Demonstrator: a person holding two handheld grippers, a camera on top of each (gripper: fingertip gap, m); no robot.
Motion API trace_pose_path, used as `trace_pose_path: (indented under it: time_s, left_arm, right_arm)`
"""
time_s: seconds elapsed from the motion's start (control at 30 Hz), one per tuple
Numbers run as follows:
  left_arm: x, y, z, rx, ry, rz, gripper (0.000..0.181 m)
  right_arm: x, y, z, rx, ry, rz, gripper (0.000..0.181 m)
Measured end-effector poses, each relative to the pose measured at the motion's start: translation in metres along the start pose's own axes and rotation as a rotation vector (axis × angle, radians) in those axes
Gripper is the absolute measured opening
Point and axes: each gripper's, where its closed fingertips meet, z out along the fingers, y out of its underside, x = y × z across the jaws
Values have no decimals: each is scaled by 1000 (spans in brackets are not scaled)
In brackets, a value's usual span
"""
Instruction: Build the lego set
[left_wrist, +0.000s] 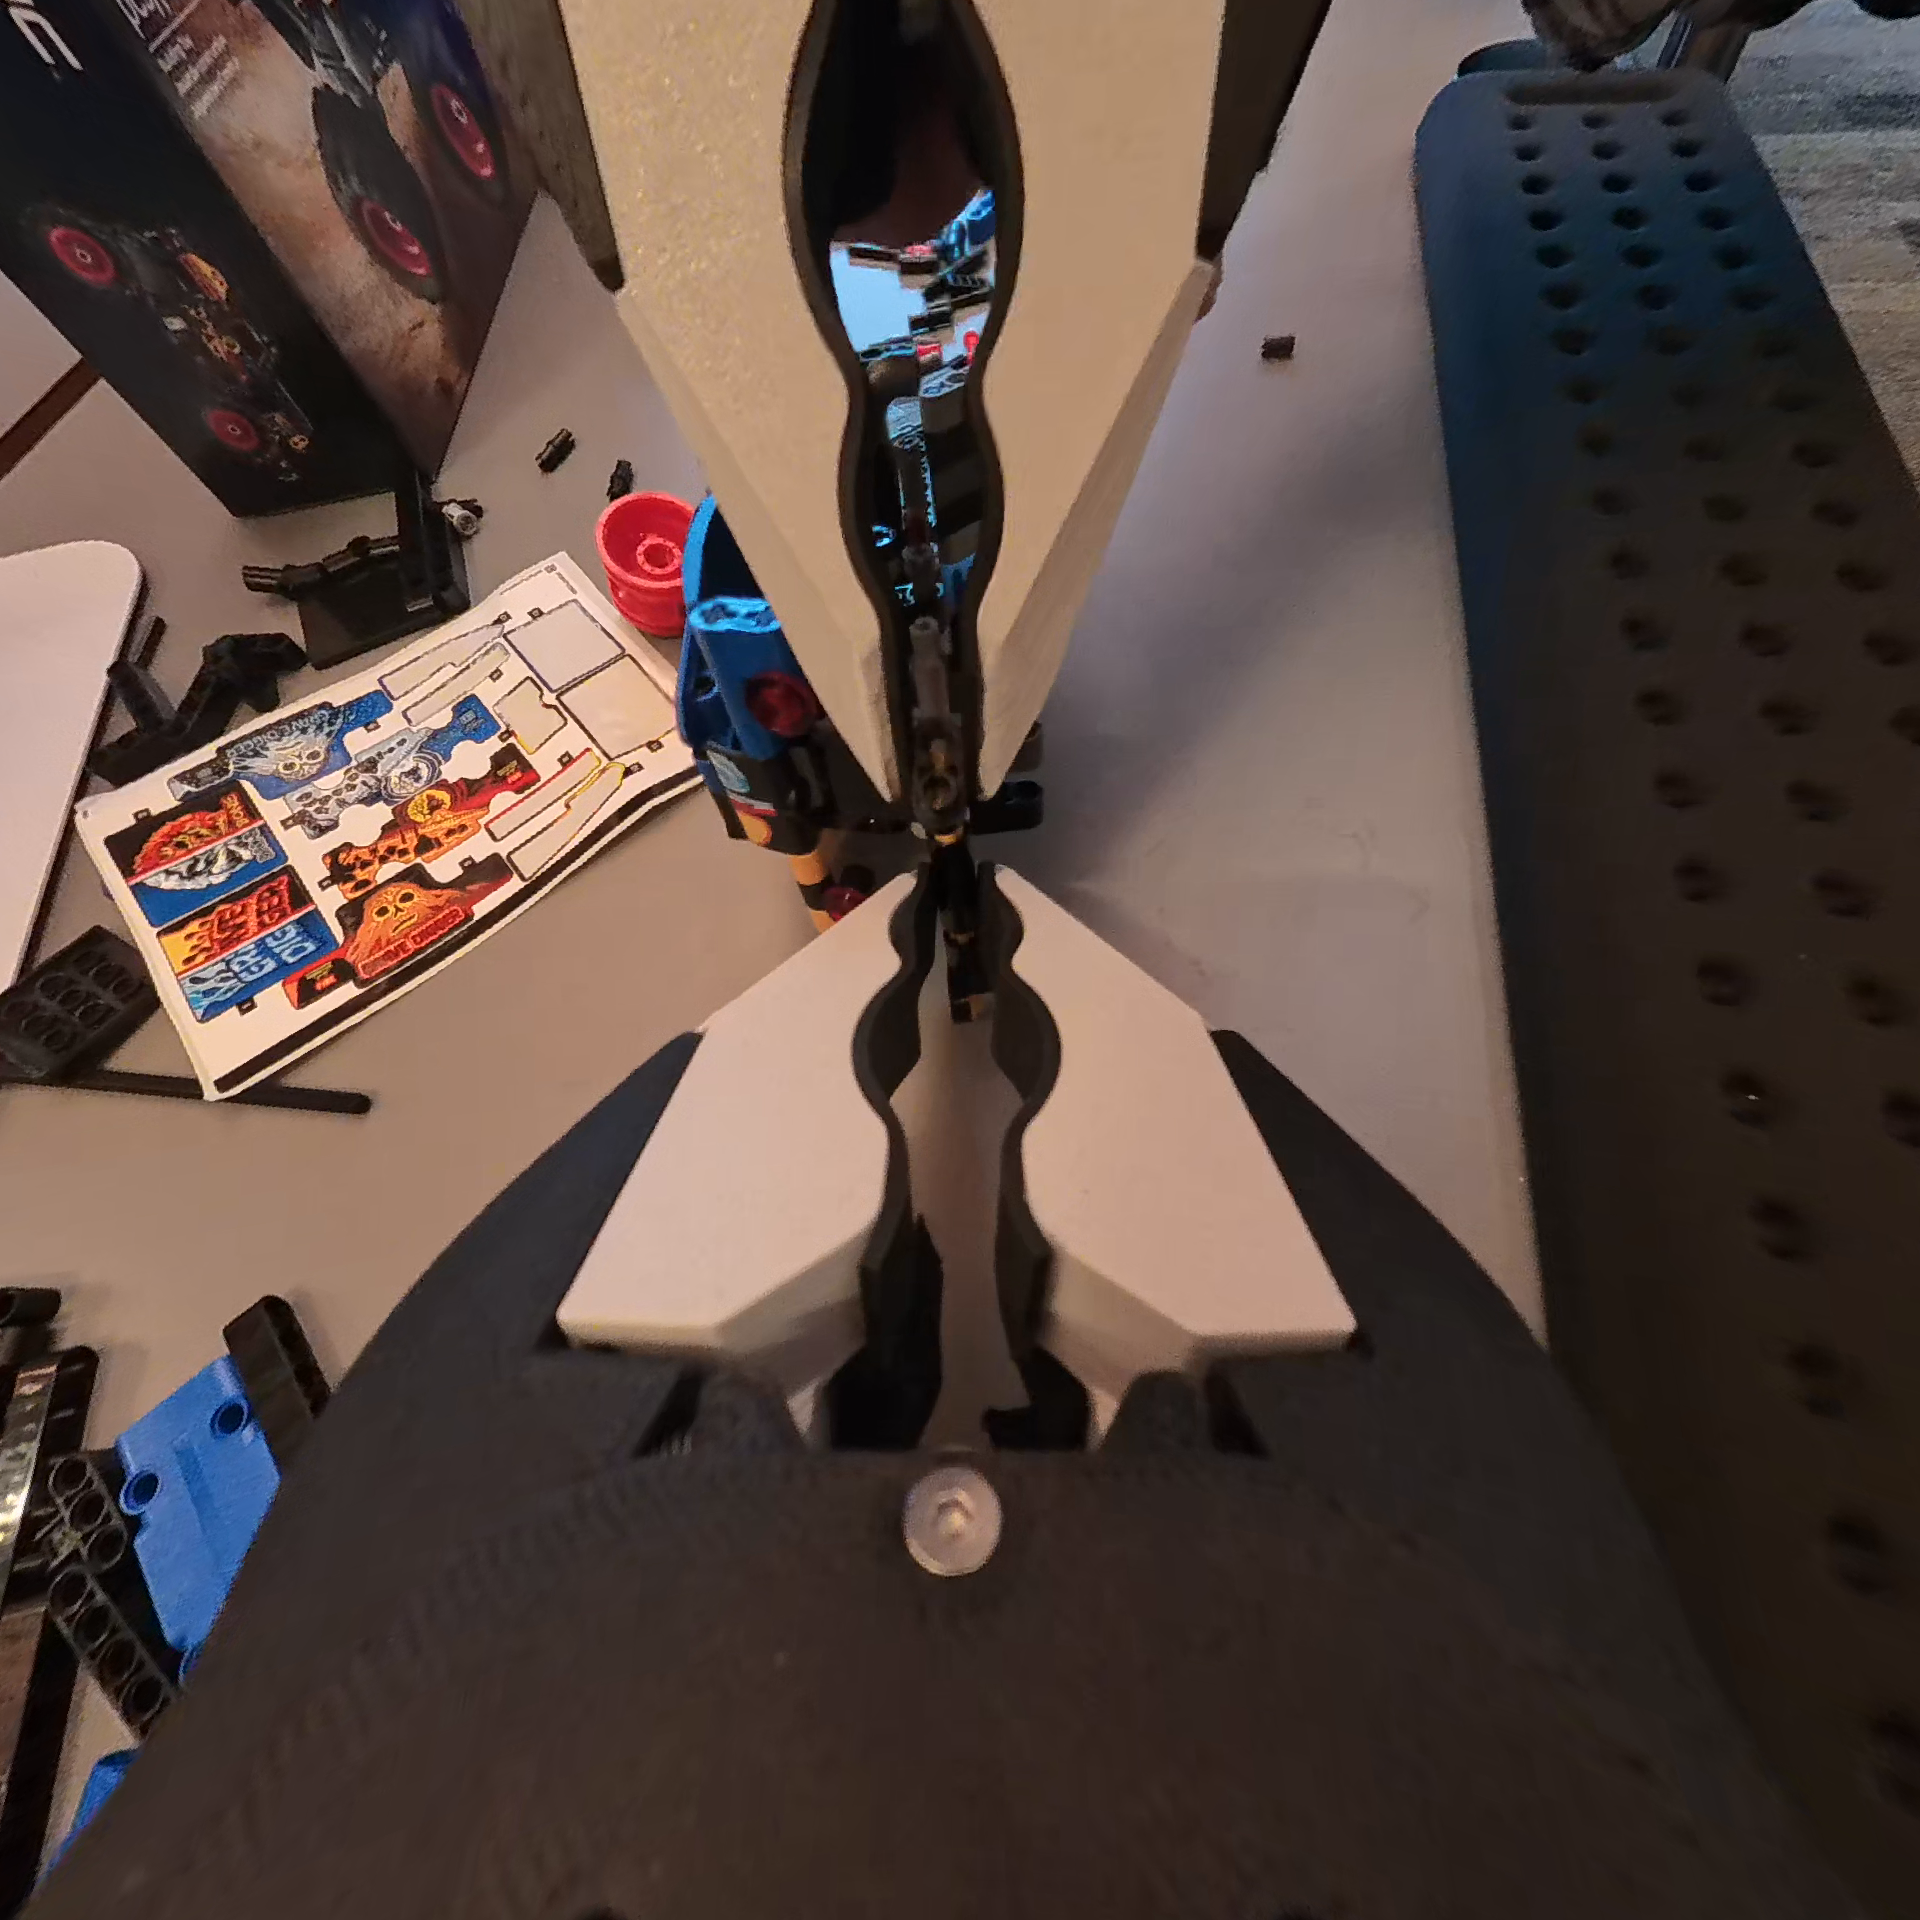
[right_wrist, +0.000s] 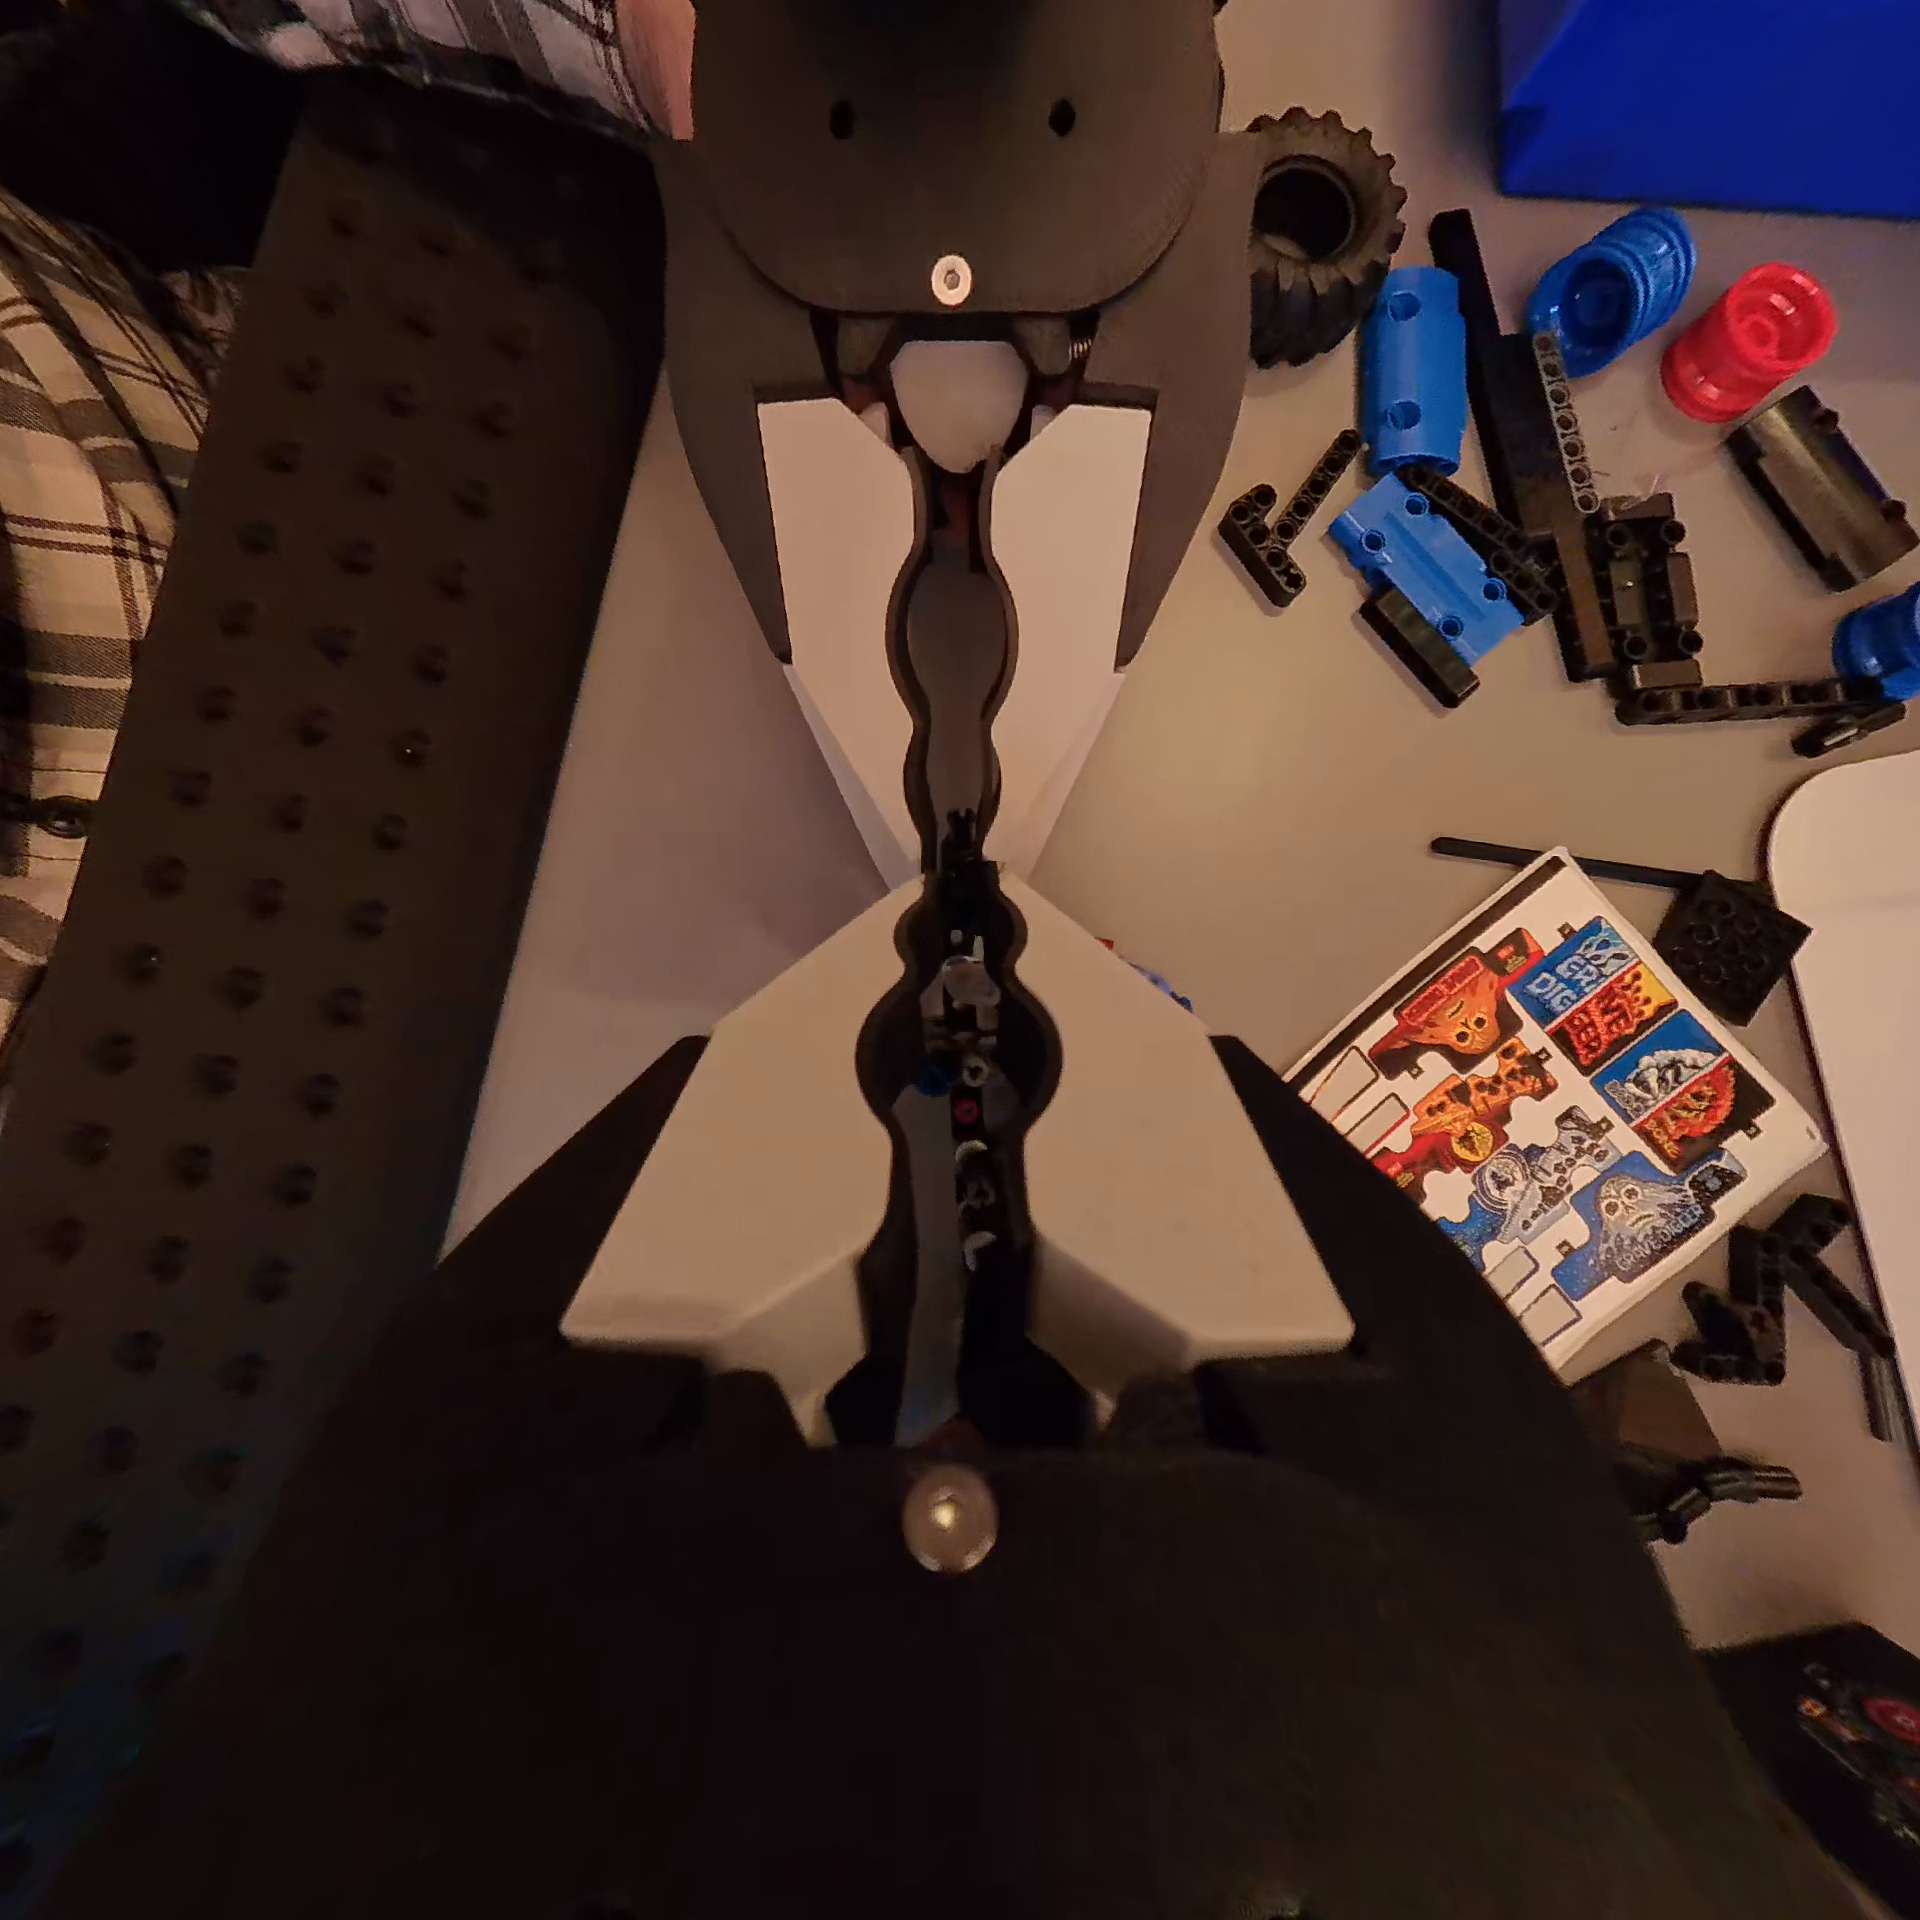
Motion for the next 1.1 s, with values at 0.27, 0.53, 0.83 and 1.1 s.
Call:
trace_pose_path:
  time_s: [0.27, 0.53, 0.83, 1.1]
  left_arm:
    - [-7, -26, -23, 104, -102, 57, 8]
    - [-5, -27, -21, 89, -117, 93, 6]
    - [-4, -30, -19, 49, -135, 119, 5]
    - [-1, -32, -18, 27, -142, 130, 5]
  right_arm:
    - [2, 2, -1, 12, -5, 18, 6]
    - [2, 4, -4, -48, 16, -14, 6]
    - [0, 6, -6, -111, 63, -99, 7]
    - [-3, 6, -9, -118, 58, -101, 8]
